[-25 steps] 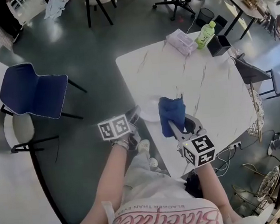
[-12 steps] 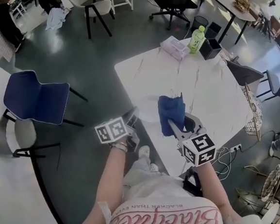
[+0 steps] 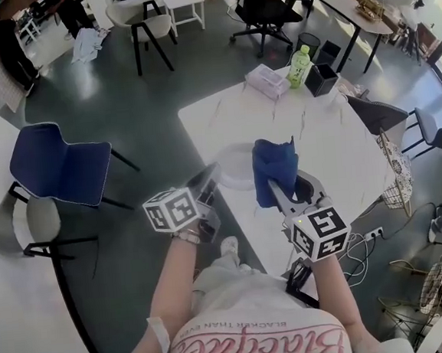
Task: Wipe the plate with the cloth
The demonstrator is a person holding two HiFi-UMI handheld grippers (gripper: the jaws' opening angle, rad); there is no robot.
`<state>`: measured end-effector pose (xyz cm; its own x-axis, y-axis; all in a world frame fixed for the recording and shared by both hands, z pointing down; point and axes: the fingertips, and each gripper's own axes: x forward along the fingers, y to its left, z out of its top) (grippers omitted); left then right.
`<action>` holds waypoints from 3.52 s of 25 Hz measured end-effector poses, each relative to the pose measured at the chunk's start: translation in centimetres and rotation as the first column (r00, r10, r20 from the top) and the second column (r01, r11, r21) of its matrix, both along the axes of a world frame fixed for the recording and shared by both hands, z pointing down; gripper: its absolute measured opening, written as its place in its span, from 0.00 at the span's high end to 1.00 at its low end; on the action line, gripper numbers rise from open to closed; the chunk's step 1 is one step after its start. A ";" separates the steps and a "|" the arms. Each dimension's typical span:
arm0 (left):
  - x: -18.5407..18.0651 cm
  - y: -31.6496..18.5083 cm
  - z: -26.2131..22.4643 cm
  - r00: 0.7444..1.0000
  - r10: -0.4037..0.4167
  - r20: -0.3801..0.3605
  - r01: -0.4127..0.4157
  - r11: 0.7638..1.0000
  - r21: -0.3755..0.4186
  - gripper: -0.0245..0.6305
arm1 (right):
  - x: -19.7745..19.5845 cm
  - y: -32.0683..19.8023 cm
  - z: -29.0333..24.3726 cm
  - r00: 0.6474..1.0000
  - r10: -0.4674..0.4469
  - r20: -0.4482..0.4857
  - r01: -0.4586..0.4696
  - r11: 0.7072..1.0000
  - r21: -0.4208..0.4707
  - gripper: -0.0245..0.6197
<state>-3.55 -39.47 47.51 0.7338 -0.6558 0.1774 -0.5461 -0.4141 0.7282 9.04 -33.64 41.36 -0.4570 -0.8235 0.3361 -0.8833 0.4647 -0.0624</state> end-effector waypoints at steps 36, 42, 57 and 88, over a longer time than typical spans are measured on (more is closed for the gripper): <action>1.4 6.4 -13.4 0.997 -0.009 0.073 -0.023 0.906 0.423 0.93 | -7.8 2.0 -10.0 0.988 -0.096 -0.122 0.126 0.954 0.273 0.77; 1.1 6.5 -13.5 0.998 -0.002 0.063 -0.025 0.904 0.427 0.93 | -6.8 1.3 -9.4 0.993 -0.033 -0.115 0.061 0.965 0.255 0.77; 1.3 5.8 -13.2 0.999 -0.014 0.034 -0.001 0.906 0.423 0.93 | 5.8 1.0 -5.9 0.955 0.282 -0.089 -0.265 0.951 0.162 0.77; 1.2 5.9 -12.5 0.999 -0.040 0.007 0.034 0.919 0.392 0.93 | -0.1 2.9 -0.5 0.980 0.075 -0.182 -0.069 0.997 0.038 0.77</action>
